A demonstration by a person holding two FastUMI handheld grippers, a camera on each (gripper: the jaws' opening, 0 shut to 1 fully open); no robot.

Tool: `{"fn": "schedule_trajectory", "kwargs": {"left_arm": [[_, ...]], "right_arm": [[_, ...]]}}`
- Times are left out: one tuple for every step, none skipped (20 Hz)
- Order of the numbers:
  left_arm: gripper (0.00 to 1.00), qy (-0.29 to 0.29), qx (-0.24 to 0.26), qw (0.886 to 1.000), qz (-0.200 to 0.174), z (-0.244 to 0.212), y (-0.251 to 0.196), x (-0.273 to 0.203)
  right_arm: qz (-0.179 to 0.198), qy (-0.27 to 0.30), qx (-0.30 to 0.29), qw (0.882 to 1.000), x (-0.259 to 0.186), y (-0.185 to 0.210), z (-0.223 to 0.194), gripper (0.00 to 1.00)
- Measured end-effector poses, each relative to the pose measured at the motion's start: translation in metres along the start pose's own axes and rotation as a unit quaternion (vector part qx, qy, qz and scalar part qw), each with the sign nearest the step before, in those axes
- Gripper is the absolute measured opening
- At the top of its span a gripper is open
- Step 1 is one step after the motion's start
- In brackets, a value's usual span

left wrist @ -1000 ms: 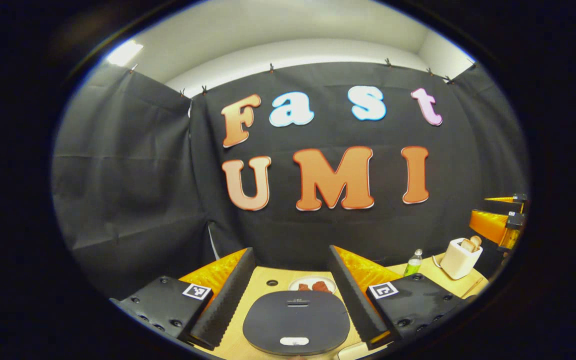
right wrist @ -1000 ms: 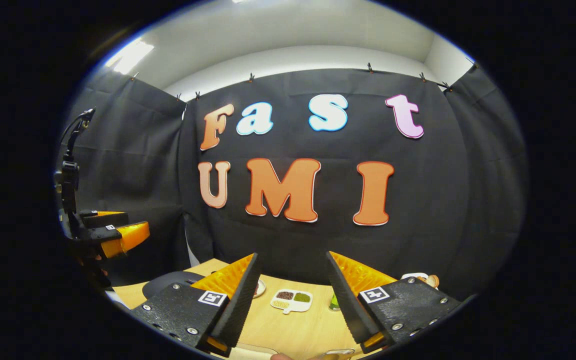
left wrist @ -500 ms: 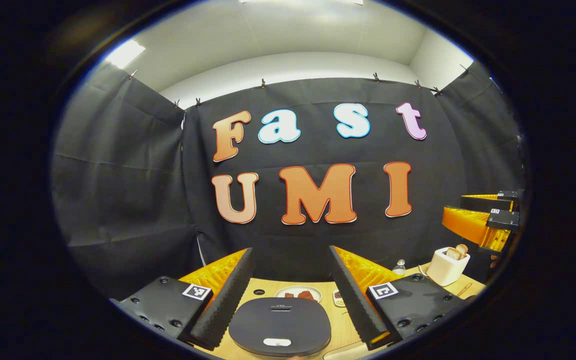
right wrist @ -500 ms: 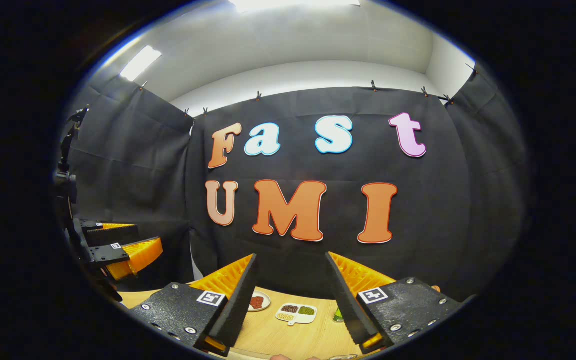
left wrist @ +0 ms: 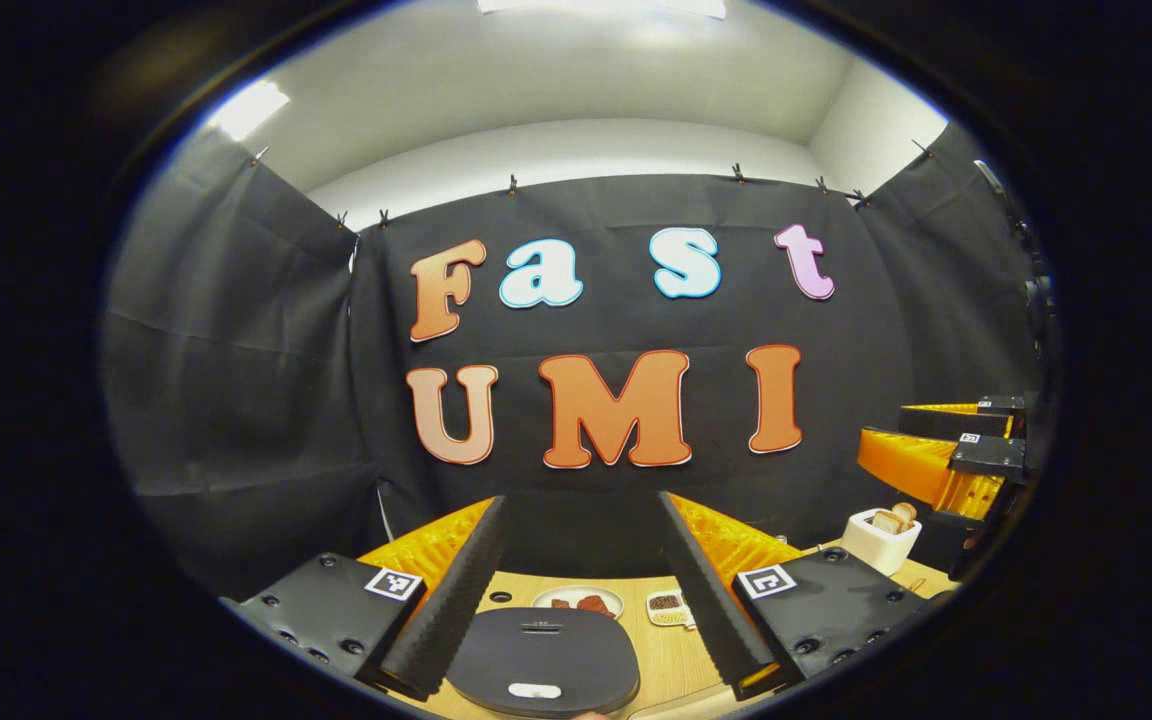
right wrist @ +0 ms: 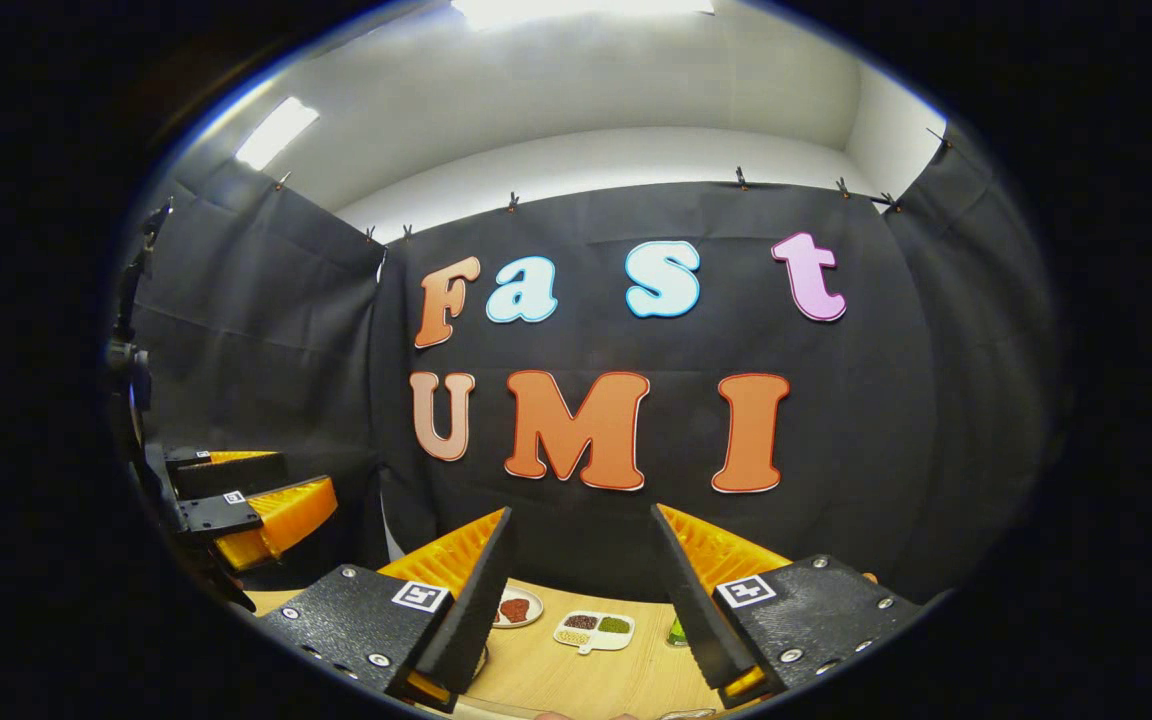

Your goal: Close the left gripper, press the button to open the rice cooker; take a wooden spoon from the chopstick holder with the right hand, scoop a spoonful of rice and pour it into the rice cooker, then put the wooden spoon back into the chopstick holder.

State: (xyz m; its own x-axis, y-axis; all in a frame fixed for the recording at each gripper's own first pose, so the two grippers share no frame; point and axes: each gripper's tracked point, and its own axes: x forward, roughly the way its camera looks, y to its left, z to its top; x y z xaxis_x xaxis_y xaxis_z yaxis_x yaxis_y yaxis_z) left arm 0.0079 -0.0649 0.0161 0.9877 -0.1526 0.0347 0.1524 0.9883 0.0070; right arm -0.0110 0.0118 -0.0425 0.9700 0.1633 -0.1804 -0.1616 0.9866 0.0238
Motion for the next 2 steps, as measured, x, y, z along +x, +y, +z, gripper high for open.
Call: {"fn": "schedule_trajectory", "kwargs": {"left_arm": [[0.96,-0.004,0.001,1.0,-0.005,0.0006,-0.0097,0.0014],[0.96,-0.007,0.001,1.0,-0.008,0.0026,-0.0112,0.001]], "right_arm": [[0.0,0.001,0.004,1.0,-0.0005,-0.0009,0.0008,0.82],[-0.002,0.001,0.006,1.0,-0.0011,-0.0037,0.0015,0.82]]}}
